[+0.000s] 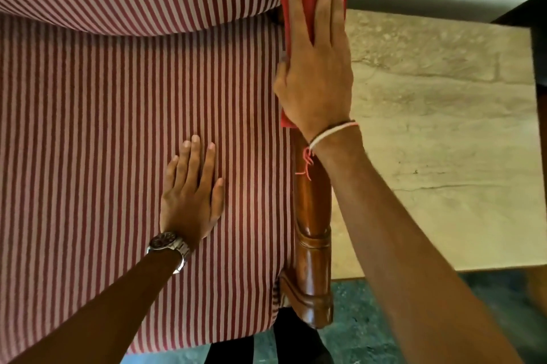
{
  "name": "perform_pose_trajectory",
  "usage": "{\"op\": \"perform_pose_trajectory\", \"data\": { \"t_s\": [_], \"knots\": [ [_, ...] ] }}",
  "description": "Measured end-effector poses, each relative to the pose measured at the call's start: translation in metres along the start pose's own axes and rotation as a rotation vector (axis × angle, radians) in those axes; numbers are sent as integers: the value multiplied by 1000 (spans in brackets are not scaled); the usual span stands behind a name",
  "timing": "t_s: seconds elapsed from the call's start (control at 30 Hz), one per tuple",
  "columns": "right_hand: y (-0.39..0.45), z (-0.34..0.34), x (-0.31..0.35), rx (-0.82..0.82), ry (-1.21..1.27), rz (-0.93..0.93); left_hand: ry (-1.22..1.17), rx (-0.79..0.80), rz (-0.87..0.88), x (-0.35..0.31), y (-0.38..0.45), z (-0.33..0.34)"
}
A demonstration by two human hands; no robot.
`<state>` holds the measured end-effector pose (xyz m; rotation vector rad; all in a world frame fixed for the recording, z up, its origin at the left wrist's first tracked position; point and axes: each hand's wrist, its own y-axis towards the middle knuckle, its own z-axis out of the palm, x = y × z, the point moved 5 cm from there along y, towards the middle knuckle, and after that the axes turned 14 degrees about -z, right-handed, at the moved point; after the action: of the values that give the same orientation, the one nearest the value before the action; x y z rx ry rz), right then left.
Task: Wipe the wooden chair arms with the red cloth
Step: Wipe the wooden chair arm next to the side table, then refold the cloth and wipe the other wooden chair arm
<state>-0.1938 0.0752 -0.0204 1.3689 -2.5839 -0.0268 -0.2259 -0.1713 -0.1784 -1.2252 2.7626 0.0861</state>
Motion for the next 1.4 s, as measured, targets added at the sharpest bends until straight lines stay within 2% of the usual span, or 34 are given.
{"op": "perform_pose_trajectory", "data": {
  "t_s": [0.1,0.2,0.27,0.4,0.53,0.6,0.67,0.73,0.8,0.83,0.87,0.93,1.0,1.1,1.2,1.3,1.4],
  "knots": [
    [-85,0,17,11,43,19,-12,-1,-7,0,0,-1],
    [-199,-6,49,118,64,10,2,-9,2,-1,-1,-1],
    [-221,-4,52,145,34,8,8,-14,-6,0,-2,0],
    [-123,2,31,75,28,-17,8,-27,3,-1,0,-2],
    [-7,2,4,13,-32,47,13,-5,8,-2,-2,-4],
    [6,2,1,18,-55,41,-9,29,6,-4,0,-9],
    [-1,-1,-1,-3,47,5,-46,86,-26,-10,3,-20],
    [-12,-11,-7,-149,376,70,-181,154,-123,-19,10,-37],
    [-24,-24,-24,-385,664,232,-524,221,-256,-33,21,-62],
    [-29,-28,-35,-444,749,344,-749,287,-335,-42,27,-76],
    [-31,-28,-47,-446,841,466,-963,386,-425,-54,34,-89],
    [-32,-18,-68,-320,1119,727,-1277,623,-547,-82,48,-108],
    [-28,-10,-75,-172,1393,829,-1369,747,-552,-108,64,-124],
    [-18,-11,-79,-58,1385,749,-1382,698,-583,-132,85,-137],
    [-9,-21,-78,-79,1321,644,-1417,635,-692,-133,92,-136],
    [0,-35,-63,-87,1270,533,-1468,631,-718,-120,87,-143],
    [7,-48,-27,-92,1335,467,-1568,577,-715,-89,78,-161]
  ]
}}
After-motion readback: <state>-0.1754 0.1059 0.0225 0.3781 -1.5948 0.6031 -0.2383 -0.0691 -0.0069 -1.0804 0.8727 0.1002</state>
